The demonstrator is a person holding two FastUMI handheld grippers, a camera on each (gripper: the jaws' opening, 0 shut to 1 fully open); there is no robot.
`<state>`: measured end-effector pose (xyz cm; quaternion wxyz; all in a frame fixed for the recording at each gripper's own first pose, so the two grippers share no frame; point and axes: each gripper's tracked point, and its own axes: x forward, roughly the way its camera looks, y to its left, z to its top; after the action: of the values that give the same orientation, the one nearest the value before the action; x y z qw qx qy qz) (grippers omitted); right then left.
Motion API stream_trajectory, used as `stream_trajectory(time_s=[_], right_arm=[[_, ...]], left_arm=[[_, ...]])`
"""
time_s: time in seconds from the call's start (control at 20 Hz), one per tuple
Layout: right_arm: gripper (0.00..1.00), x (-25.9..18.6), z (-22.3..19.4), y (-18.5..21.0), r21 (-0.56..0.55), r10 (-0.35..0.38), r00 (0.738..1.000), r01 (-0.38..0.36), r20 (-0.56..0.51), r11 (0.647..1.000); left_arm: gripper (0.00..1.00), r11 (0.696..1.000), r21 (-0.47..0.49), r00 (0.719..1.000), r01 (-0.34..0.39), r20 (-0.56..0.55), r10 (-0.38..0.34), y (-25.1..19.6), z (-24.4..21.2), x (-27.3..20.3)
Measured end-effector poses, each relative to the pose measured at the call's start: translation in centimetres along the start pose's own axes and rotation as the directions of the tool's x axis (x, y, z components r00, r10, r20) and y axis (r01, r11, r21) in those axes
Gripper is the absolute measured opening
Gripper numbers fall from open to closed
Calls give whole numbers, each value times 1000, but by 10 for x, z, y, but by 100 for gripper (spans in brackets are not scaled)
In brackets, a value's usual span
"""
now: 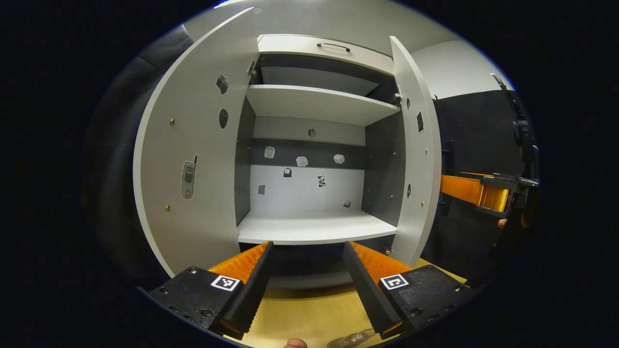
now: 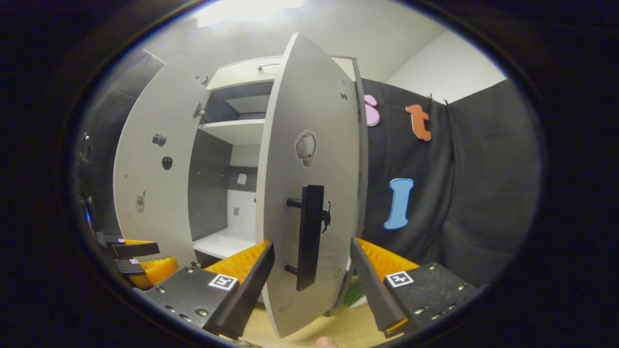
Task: Grasp the bottle in the cabinet with the left hand and place it on the coaster, then close the right door with the right hand and the left door with the left hand.
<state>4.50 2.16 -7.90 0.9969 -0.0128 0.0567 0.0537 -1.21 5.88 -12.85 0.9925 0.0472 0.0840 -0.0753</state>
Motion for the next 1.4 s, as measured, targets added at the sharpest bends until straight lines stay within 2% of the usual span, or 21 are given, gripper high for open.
stream_trajectory(time_s=[0.3, 0.35, 0.45, 0.75, 1.0, 1.4], right_arm=[[95, 7, 2, 17, -12, 32, 999, -32, 3, 999], [93, 7, 3, 17, -12, 32, 999, -32, 5, 999], [96, 8, 6, 16, -10, 32, 999, -32, 11, 999], [96, 9, 16, 6, -12, 22, 999, -22, 32, 1000], [96, 11, 15, 0, -3, 28, 999, -28, 28, 1000], [96, 9, 11, 4, 1, 63, 998, -63, 20, 998]], left_arm=[[90, 1000, -5, 1000, -22, 9, 22, 10, 3, 0], [91, 1000, -4, 999, -29, 12, 30, 12, 5, 0], [90, 999, -3, 999, -49, 20, 49, 19, 7, -1], [90, 989, -7, 988, -145, 46, 145, 45, 19, -21], [90, 968, -22, 967, -250, 47, 251, 77, 23, -53], [88, 909, -41, 908, -414, 55, 416, 126, 30, -103]])
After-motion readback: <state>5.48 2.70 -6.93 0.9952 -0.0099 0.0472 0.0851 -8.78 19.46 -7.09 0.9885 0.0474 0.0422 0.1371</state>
